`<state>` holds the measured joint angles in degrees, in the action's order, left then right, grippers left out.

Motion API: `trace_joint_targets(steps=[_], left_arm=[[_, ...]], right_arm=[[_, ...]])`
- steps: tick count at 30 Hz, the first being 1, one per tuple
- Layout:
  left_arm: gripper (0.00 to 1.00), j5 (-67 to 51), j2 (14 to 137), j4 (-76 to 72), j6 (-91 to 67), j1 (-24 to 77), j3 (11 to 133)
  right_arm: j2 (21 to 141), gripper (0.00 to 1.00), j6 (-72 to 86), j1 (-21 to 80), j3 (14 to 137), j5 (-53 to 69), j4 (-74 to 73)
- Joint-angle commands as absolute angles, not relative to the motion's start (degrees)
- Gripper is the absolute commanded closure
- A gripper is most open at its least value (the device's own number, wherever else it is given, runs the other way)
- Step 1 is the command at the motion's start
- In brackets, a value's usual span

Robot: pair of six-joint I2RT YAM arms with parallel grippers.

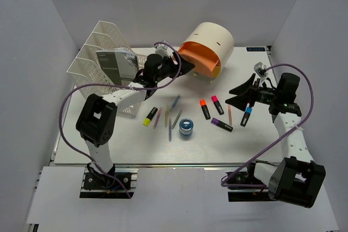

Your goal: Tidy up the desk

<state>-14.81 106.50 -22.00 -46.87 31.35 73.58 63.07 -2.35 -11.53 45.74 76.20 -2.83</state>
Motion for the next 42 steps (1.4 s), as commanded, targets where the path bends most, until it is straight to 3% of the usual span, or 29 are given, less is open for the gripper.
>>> trace_joint_targets(steps=[1,3,6,7,9,11,12,13,16,17,21,27,42], left_arm=[[0.25,-15.21,98.71,-20.49,-44.39,31.11,71.72],[0.28,-14.24,95.39,-19.26,-41.84,31.11,70.49],[0.41,-12.75,90.46,-14.43,-37.80,31.11,68.56],[0.55,-12.92,89.05,-12.06,-35.27,31.11,67.60],[0.73,-13.01,86.06,-9.07,-32.27,31.11,66.36],[0.86,-13.27,81.58,-3.88,-27.62,31.11,64.52],[0.87,-13.01,80.26,-1.78,-25.77,31.11,64.08],[0.87,-13.01,77.63,2.42,-22.36,31.11,63.55],[0.57,-10.29,72.89,8.33,-15.93,31.11,61.44],[0.42,-9.07,71.47,8.96,-14.78,31.11,59.43],[0.22,-0.99,63.74,6.16,-12.22,31.11,52.04],[0.19,9.57,57.40,7.21,-7.03,31.11,49.31],[0.19,7.38,56.95,7.38,-7.12,31.11,49.75]], right_arm=[[63.37,0.24,-13.86,-9.32,49.74,74.27,-11.68],[63.37,0.26,-17.82,-7.56,50.62,72.52,-14.49],[63.89,0.30,-25.30,-3.79,52.20,69.88,-19.24],[64.51,0.31,-26.97,-0.91,52.82,69.00,-20.90],[65.56,0.31,-34.60,2.17,53.70,65.40,-23.72],[67.49,0.24,-43.53,7.46,54.75,61.03,-28.37],[68.63,0.18,-45.68,9.91,54.84,59.52,-29.52],[69.16,0.11,-47.97,12.89,54.84,58.02,-31.71],[70.75,0.11,-53.26,18.18,54.76,53.53,-32.79],[71.01,0.11,-53.52,21.67,54.58,51.18,-31.91],[74.87,0.11,-53.96,27.68,54.75,45.45,-29.18],[81.29,0.11,-54.58,34.01,57.39,39.47,-28.92],[87.01,0.11,-49.75,38.85,59.24,33.14,-25.40]])
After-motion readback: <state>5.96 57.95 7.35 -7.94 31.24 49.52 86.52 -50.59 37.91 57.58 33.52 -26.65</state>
